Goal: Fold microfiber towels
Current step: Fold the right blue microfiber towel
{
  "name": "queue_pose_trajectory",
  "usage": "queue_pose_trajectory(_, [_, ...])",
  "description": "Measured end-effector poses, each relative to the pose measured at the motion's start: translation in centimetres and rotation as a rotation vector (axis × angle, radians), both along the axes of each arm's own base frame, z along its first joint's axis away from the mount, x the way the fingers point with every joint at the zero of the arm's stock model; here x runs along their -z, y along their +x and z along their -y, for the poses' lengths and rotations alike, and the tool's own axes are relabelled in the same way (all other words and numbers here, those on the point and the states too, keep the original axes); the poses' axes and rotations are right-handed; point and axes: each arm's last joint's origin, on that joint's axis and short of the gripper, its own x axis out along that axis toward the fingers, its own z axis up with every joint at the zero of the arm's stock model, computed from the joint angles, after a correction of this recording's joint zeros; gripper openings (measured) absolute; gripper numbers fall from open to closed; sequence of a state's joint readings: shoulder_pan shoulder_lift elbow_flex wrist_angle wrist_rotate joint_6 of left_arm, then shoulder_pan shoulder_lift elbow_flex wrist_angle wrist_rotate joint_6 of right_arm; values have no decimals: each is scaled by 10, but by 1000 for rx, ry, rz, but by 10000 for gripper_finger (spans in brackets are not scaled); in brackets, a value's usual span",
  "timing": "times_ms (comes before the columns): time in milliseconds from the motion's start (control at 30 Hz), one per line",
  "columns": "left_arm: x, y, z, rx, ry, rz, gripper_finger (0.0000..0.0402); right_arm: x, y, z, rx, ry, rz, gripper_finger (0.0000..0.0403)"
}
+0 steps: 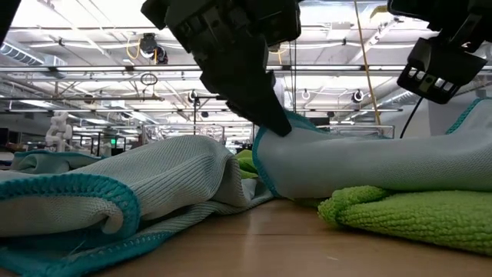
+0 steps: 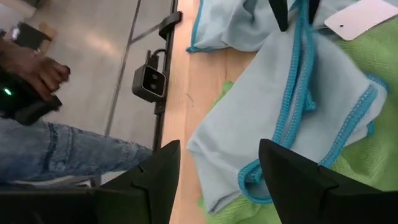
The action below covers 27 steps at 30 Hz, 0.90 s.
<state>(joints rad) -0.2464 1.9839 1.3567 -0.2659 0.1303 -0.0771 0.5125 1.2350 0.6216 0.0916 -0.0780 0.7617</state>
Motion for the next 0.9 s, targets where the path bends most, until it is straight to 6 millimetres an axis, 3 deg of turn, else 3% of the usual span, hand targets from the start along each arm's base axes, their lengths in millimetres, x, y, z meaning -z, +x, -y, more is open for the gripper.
queue_pose_trajectory(167, [-1,0,4,0,-9,5,10,1,-1,0,-43,-58,21,210])
queue_pose_trajectory(900, [-17,-3,9,-25,-44,37,14,44,9,-11,-196,-152,-104,199])
